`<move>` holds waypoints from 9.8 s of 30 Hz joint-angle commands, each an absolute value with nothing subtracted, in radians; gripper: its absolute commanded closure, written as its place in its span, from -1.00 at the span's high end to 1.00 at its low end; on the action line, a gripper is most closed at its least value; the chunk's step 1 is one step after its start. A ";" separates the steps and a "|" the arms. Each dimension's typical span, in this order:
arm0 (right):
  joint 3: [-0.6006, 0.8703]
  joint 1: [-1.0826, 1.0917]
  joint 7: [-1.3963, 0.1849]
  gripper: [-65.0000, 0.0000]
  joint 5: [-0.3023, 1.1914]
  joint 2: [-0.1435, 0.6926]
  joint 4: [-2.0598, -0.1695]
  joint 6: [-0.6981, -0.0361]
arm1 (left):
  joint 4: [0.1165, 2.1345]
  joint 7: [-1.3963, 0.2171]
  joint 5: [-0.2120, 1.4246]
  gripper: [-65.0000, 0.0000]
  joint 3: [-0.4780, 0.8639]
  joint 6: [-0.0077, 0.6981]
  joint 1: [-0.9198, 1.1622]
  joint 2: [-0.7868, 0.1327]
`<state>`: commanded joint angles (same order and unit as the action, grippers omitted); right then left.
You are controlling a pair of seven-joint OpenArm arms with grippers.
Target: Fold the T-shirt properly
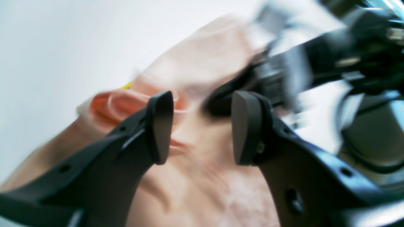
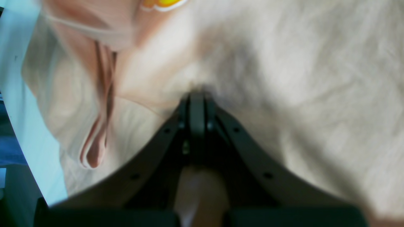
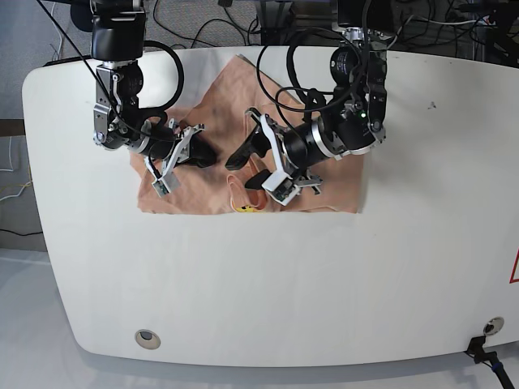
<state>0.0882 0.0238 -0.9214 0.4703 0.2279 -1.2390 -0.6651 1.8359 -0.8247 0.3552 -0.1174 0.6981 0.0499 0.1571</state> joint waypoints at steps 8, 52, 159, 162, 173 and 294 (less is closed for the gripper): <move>0.093 0.031 -0.921 -1.00 0.472 0.228 -1.245 -0.665 | 1.854 -0.820 0.357 -0.13 -0.008 0.698 0.050 -0.044; 0.733 0.021 -1.141 0.51 0.727 0.234 -1.359 -0.667 | 1.543 -0.642 0.314 0.12 -0.005 0.698 0.073 -0.139; -0.074 0.018 -1.090 -1.00 0.768 -0.157 -1.810 -0.536 | 1.420 -0.591 0.214 -1.00 0.062 0.698 0.079 -0.156; -0.074 0.031 -1.090 -1.00 0.768 -0.157 -1.779 -0.536 | 1.422 -0.591 0.216 -1.00 0.062 0.698 0.081 -0.156; -0.160 0.031 -1.089 -0.50 0.762 -0.157 -1.748 -0.536 | 1.422 -0.591 0.217 -1.00 0.062 0.698 0.081 -0.154; -0.030 0.257 -0.553 -1.00 0.122 -0.044 -1.320 -0.476 | 1.804 -0.647 0.214 -1.00 -0.042 0.698 0.297 -0.142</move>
